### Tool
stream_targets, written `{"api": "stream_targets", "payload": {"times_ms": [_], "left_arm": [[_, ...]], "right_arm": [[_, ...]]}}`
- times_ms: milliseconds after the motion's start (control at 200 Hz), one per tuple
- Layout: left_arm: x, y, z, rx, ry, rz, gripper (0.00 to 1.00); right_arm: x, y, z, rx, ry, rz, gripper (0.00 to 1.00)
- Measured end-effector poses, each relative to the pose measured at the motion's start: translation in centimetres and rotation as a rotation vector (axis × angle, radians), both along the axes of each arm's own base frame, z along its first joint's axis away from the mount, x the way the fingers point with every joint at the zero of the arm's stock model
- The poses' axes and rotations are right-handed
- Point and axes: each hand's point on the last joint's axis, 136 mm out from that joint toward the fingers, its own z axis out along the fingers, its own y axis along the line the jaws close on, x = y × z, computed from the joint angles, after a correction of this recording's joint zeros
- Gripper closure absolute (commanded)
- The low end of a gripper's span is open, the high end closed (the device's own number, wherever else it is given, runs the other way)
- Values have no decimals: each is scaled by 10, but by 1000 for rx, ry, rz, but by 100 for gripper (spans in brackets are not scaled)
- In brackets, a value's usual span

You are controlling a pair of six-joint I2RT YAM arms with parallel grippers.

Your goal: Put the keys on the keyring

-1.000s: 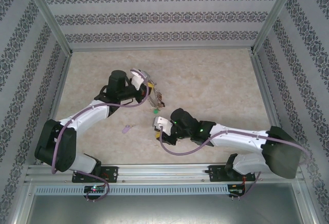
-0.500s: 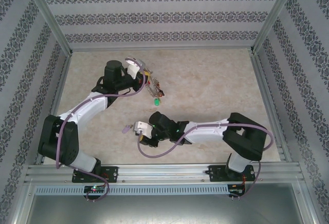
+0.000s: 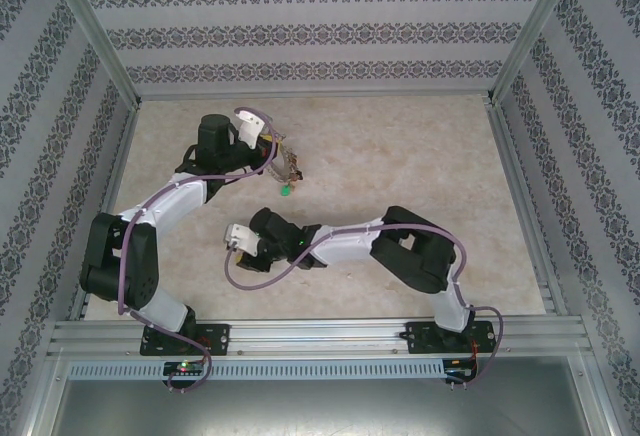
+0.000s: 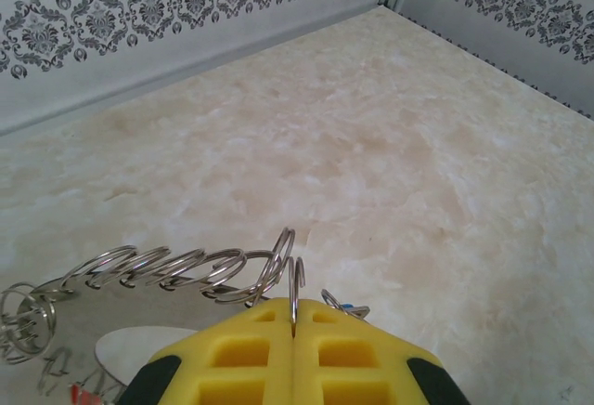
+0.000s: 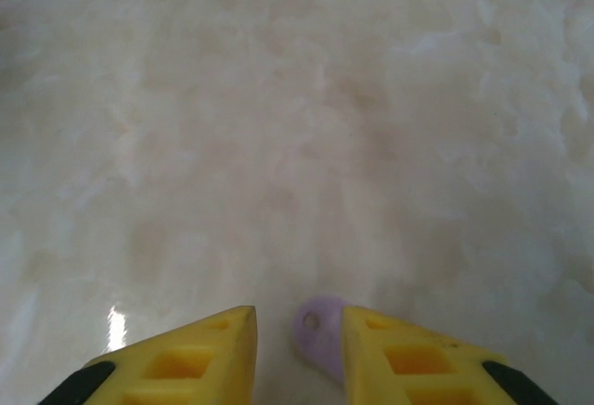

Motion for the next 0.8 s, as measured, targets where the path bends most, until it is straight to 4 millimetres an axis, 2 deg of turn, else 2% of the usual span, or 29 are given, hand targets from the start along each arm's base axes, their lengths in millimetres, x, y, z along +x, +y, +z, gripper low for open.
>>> {"api": "stream_targets", "payload": {"times_ms": [165,370,490,605,799], "left_arm": [[0,2,-2,3,11,3,100],[-2,2,-2,4,16,4,100],[-5,3,3,3,12,3,100],[-8,3,12,-1,-5,3,100],[-14,4,22,-6,-25,0,100]], "right_arm": [[15,7,-5,-12,11,-36,65],[28,8,-19,-40,73,-82,78],[28,-2,-30,-68,96,-95,82],[26,-13,-31,-66,101,-108,86],[23,-61,-31,-90,118,-171,86]]}}
